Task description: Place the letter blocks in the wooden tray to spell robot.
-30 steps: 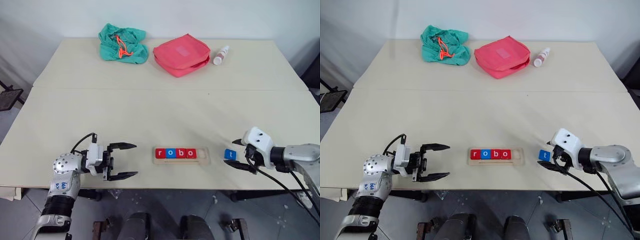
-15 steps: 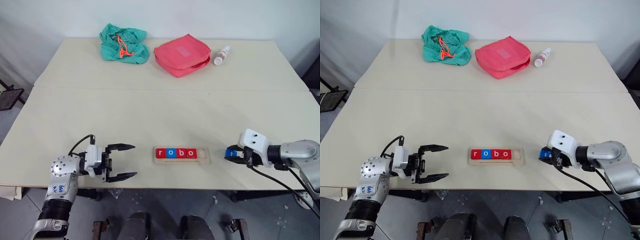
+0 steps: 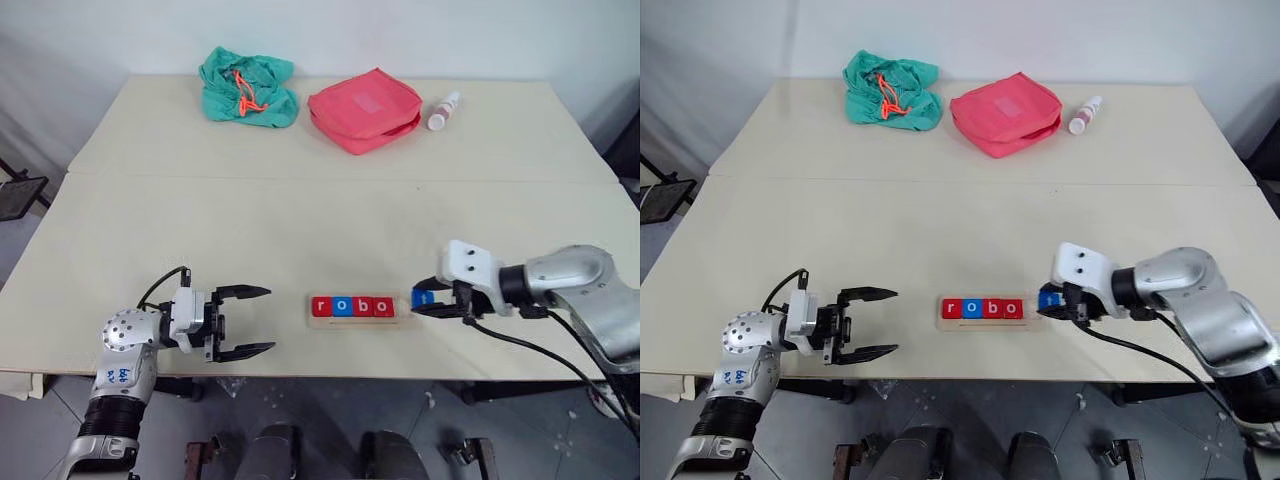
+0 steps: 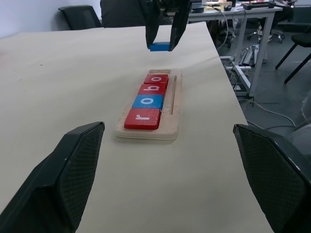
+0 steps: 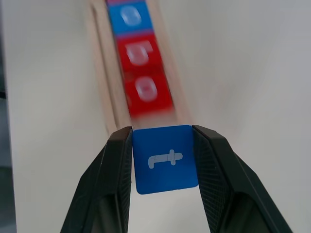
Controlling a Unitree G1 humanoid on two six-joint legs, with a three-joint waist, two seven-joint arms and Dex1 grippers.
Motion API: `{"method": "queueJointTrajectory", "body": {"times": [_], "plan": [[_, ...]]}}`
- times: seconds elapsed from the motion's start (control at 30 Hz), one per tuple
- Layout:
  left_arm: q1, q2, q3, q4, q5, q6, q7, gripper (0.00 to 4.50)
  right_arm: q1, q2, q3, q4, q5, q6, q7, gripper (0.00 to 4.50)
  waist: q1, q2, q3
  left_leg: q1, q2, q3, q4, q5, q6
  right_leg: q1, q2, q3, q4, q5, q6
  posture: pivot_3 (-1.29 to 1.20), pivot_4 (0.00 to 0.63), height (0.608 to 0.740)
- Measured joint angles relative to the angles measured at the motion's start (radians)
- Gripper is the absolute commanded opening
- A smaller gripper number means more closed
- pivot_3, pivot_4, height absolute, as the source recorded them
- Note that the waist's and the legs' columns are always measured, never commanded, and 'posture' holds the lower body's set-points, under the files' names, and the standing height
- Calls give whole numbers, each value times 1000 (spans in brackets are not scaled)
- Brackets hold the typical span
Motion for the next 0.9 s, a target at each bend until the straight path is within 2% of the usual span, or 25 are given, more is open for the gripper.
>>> {"method": "queueJointTrajectory", "body": {"times": [0.43,0.9], "plan": [[52,2,3,-42,0,-1,35,4500,-59,53,85,99,-57,-50,23,1432,6,0,0,0,0,0,0,0,0,0,0,-1,0,0,0,0,150,740],[55,3,3,-52,0,-1,47,4500,-58,57,87,107,-87,-69,27,1432,6,0,0,0,0,0,0,0,0,0,0,-1,0,0,0,0,150,740]]}}
